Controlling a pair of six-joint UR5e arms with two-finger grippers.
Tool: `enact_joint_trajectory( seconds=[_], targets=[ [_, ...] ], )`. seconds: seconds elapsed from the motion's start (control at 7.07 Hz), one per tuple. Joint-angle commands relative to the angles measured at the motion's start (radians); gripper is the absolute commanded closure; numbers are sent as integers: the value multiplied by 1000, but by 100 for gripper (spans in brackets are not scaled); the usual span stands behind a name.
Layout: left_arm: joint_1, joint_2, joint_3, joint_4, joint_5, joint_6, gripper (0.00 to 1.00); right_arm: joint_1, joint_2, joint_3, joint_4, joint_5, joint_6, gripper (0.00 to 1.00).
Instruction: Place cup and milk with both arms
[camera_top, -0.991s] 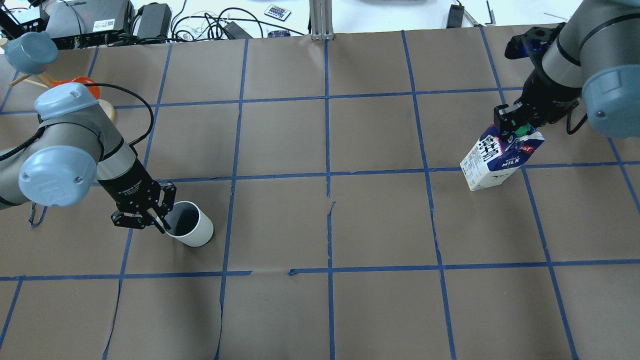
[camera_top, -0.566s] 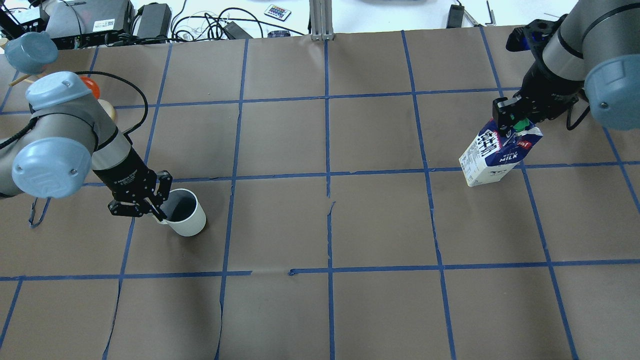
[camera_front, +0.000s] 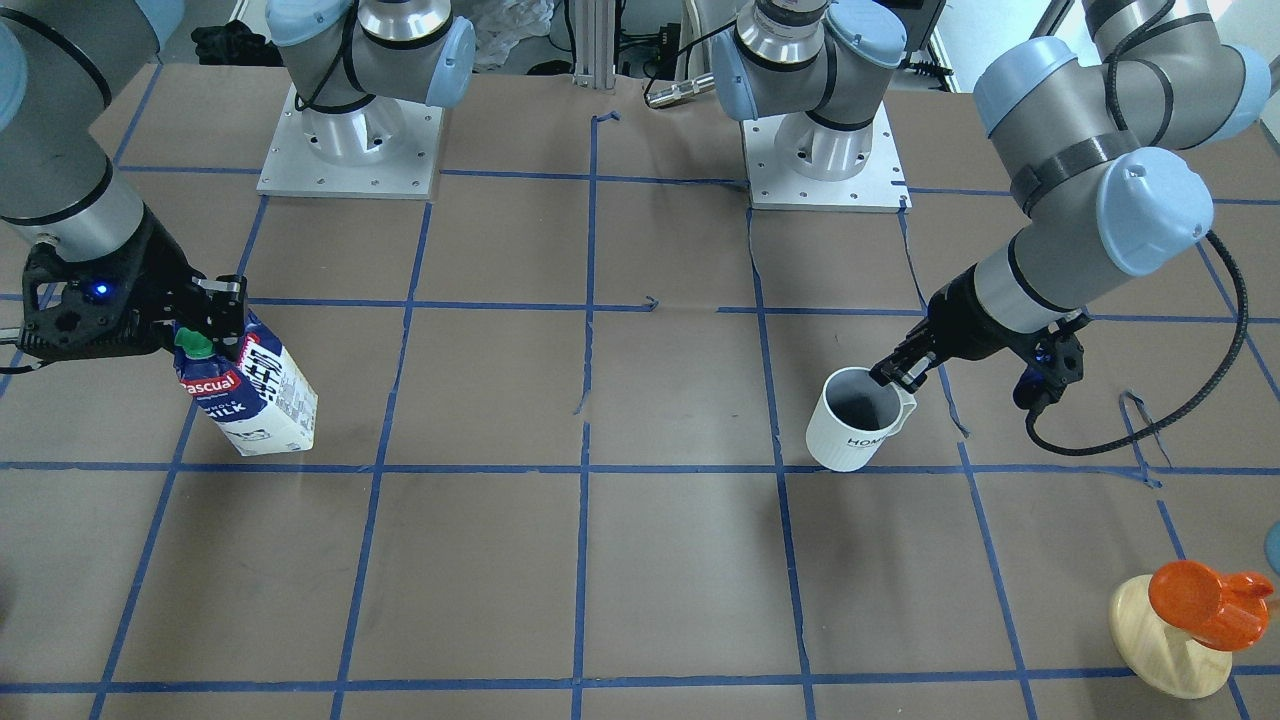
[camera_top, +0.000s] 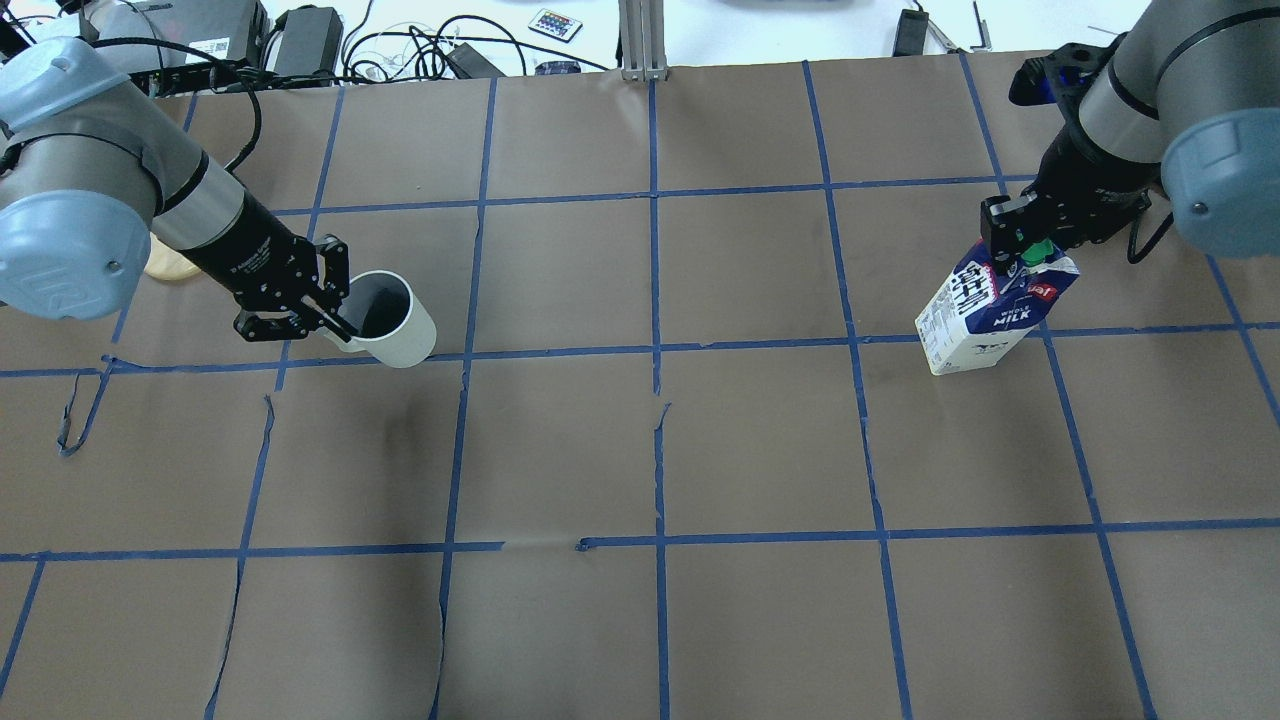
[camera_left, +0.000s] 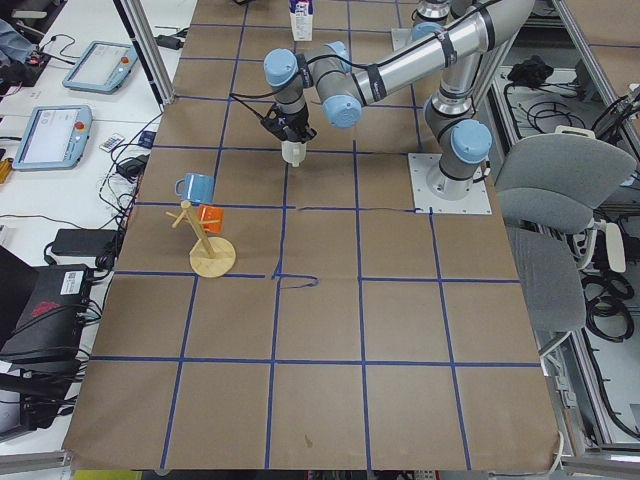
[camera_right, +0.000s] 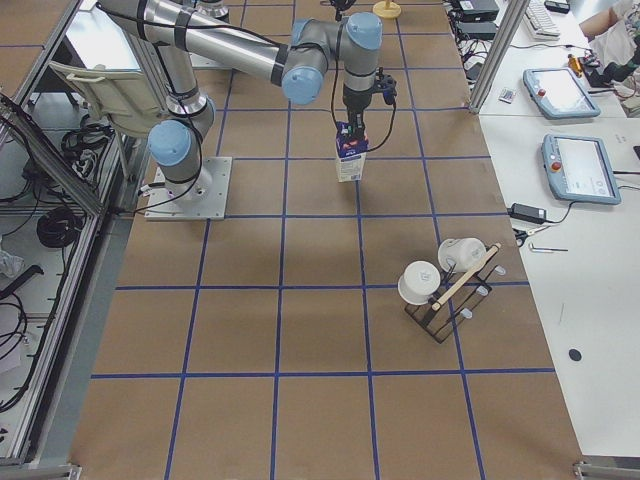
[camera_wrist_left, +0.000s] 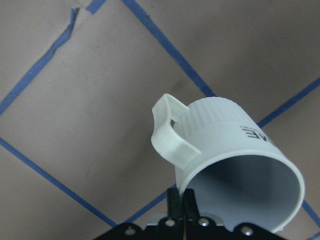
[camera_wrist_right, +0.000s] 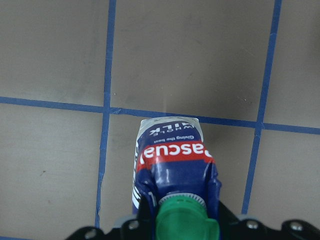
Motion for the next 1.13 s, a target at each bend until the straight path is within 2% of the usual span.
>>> enact_joint_trajectory(
  seconds=[0.0, 0.28, 0.42, 0.57, 0.99],
  targets=[
    [-162, -49, 58, 84, -29, -172, 100, 5, 2, -15, 1, 28, 23, 100],
    [-264, -158, 159, 133, -55, -287, 100, 37, 10, -34, 1, 31, 52, 100],
    [-281, -221, 252, 118, -82, -350, 100, 37, 12, -32, 1, 33, 57, 100],
    [-339, -262, 302, 105, -107, -378, 100, 38, 15, -32, 3, 33, 57, 100],
    [-416, -359, 368, 156, -108, -525, 100, 43, 18, -32, 23, 33, 59, 100]
  ],
)
